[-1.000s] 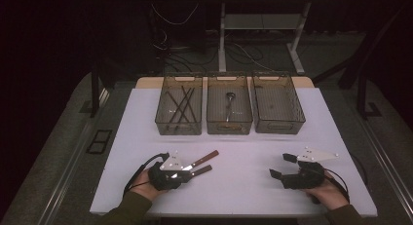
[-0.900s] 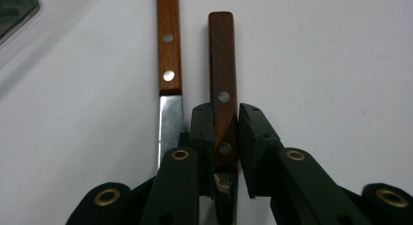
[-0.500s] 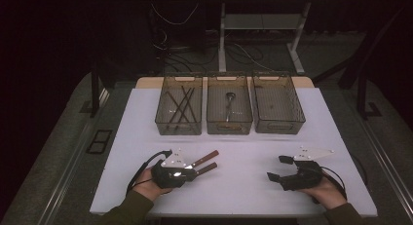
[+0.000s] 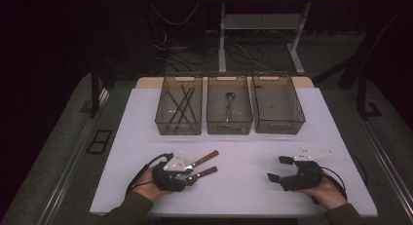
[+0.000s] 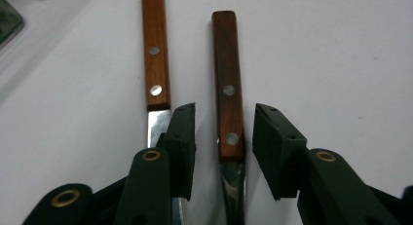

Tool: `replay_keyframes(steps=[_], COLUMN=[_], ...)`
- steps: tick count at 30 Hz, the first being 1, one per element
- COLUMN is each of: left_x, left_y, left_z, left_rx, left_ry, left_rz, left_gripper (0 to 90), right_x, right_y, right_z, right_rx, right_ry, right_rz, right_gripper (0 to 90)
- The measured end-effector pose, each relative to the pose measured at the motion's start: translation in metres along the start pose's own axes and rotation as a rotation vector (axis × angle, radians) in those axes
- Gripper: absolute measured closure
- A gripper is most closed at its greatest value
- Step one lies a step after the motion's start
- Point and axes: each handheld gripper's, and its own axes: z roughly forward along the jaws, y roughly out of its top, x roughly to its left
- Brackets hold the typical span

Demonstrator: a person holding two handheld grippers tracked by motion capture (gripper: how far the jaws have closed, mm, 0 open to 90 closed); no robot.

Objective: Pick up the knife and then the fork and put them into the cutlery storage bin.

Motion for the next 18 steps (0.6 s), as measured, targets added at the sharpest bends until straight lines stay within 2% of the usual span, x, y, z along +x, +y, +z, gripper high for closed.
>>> replay_keyframes(steps=[3, 4, 7, 10, 13, 16, 18], left_x=[-0.0005, -0.0003, -0.0002, -0.0014, 0.0004, 0.0006, -0.0007], left_y=[-0.0009, -0.0006, -0.0011, -0.0005, 0.0017, 0.005, 0.0081], left_z=[0.0, -0.0005, 0.0, 0.0004, 0.0004, 0.0005, 0.0011], left_rx=[0.001, 0.011, 0.008, 0.01, 0.022, 0.038, 0.027], left_ry=[-0.018, -0.019, -0.029, -0.028, -0.037, -0.038, -0.048], left_rz=[0.012, 0.028, 0.037, 0.028, -0.014, -0.014, -0.017], left_gripper=[68.3, 69.7, 73.0, 76.6, 76.9, 77.1, 77.1], right_x=[0.0002, -0.0002, -0.0004, 0.0, 0.0008, 0.0023, 0.0028], right_y=[-0.0003, -0.0003, -0.0004, -0.0003, 0.0003, 0.0022, 0.004], right_z=[0.0007, 0.0007, 0.0006, 0.0013, 0.0012, 0.001, 0.0008], right_rx=[0.006, 0.008, 0.008, 0.01, 0.01, 0.024, 0.037], right_ry=[0.002, 0.003, 0.005, 0.008, 0.014, 0.023, 0.044], right_rz=[0.003, -0.003, -0.002, 0.001, -0.009, -0.017, -0.027], right_gripper=[18.5, 18.5, 18.5, 18.5, 18.5, 15.4, 14.8])
